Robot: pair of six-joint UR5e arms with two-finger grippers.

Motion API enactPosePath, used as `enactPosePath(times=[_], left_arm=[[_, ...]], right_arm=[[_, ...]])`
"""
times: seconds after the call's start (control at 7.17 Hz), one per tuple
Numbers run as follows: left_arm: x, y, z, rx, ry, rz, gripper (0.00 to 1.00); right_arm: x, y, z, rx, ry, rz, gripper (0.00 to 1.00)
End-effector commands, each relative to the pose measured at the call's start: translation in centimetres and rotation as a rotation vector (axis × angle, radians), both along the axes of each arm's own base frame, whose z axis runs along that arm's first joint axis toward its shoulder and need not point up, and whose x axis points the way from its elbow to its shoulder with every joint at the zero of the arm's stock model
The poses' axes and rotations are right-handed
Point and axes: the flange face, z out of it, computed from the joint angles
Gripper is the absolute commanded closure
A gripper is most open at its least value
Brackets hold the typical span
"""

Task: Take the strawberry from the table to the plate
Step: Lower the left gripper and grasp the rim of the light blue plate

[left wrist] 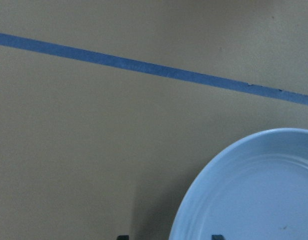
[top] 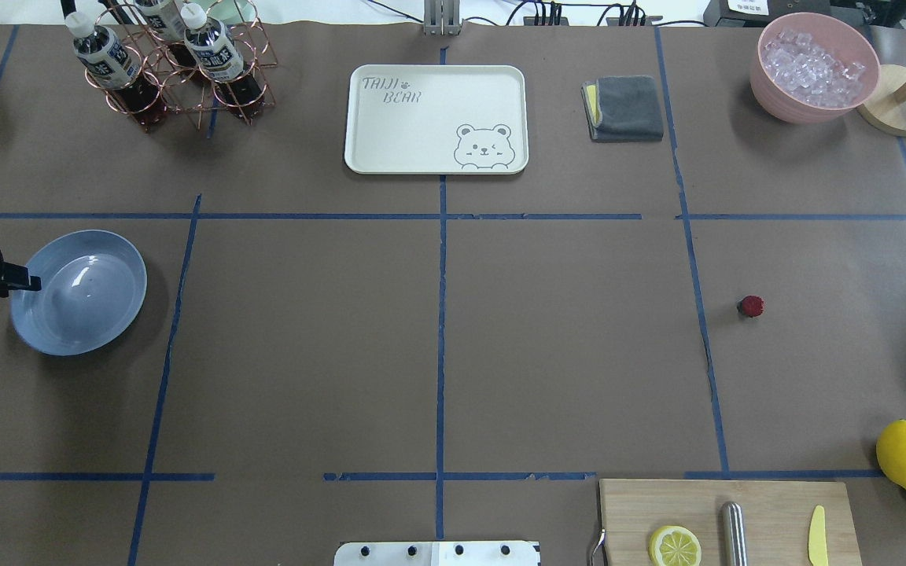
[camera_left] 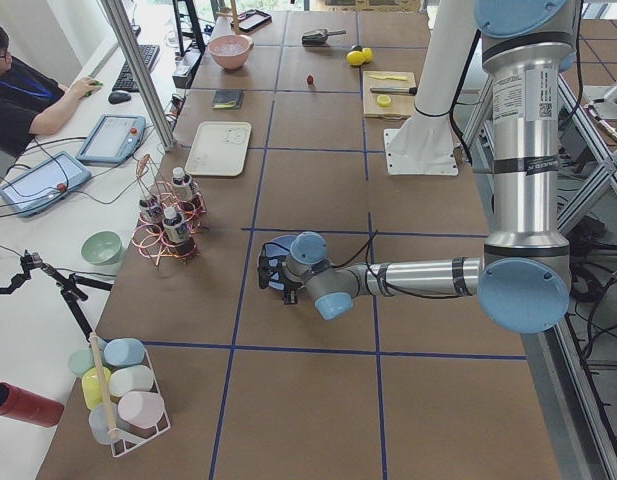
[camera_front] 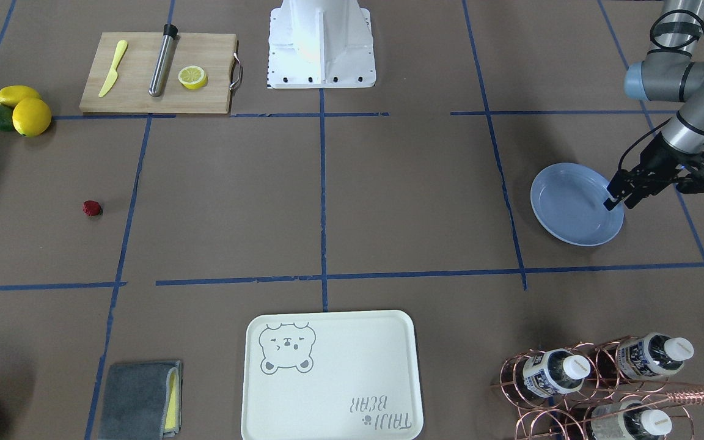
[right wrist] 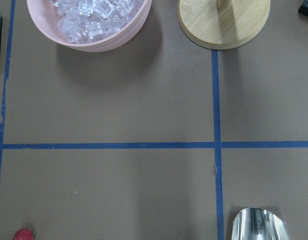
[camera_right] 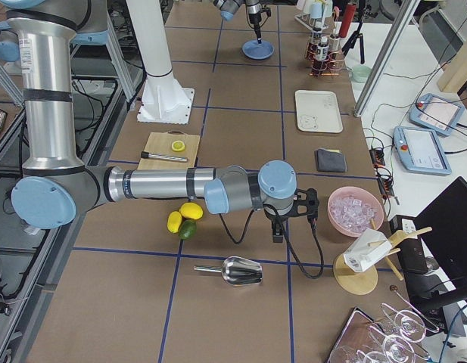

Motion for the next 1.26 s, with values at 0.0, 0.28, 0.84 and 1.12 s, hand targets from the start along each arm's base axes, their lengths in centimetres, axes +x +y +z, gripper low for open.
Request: enactPosePath(times=[0.0, 0.28, 0.84, 1.12], left_arm=[[0.4, 0.0, 0.1, -0.001, -0.002, 0.007, 0.79], [0.4, 0.2, -0.1, 0.002, 0.007, 0.020, 1.00], [-7.8, -0.2, -5.6, -0.054, 0.215, 0.076, 1.00], [-6.1, -4.7, -14.6, -0.105, 0.202, 0.037, 1.00]], right_arm=[[0.0, 0.0, 0.0, -0.001, -0.001, 0.001, 0.00], [0.0, 0.0, -0.3, 0.005, -0.003, 0.000, 0.00], [-3.3, -0.2, -2.0, -0.027, -0.044, -0.028, 0.00], [-8.4, -0.3, -5.1, -0.064, -0.066, -0.023, 0.00]])
